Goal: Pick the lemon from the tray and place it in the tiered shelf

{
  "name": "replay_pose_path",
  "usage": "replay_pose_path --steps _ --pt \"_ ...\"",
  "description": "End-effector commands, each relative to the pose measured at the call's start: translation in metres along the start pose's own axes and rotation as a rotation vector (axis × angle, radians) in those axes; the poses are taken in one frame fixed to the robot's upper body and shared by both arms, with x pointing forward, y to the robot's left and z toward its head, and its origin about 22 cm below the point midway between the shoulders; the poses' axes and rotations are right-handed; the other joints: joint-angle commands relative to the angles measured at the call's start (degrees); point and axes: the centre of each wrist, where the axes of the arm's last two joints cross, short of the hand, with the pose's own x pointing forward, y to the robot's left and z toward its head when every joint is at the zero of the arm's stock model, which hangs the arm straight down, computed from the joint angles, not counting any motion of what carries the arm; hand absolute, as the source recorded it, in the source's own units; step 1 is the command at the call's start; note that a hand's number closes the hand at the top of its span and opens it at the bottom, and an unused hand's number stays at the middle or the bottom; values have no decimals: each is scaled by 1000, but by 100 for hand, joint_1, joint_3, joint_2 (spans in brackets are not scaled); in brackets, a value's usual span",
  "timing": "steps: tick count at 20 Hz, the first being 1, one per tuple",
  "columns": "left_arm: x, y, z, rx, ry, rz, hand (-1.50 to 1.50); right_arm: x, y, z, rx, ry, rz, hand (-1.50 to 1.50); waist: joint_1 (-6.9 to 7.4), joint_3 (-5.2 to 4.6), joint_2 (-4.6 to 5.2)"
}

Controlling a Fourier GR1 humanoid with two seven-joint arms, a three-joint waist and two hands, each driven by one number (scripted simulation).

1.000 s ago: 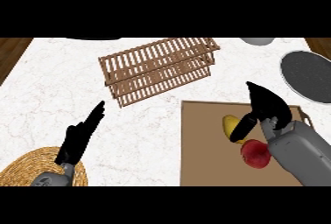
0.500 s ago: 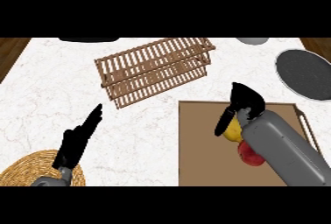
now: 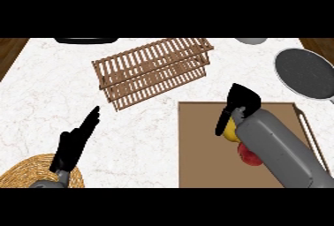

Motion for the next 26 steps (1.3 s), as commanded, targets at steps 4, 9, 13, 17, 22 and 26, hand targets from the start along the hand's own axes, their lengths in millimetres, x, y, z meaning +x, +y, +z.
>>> replay_pose_path --steps 4,9,13,17,22,26 --pt "-3 10 5 6 -11 -6 0 9 2 -4 18 234 94 -150 11 5 16" --pt "-5 -12 -9 16 -4 16 0 11 8 -7 27 239 78 -150 -29 4 27" --pt "-6 3 5 5 17 -8 0 -9 43 -12 39 230 137 -150 -38 8 8" --pt "5 14 -5 22 -6 14 0 -5 39 -17 47 249 114 -150 -17 8 20" --pt "6 -15 8 -2 -14 -18 0 -11 66 -28 88 215 108 150 38 14 21" --pt "-2 0 0 7 1 14 0 2 58 -15 73 109 98 150 6 11 29"
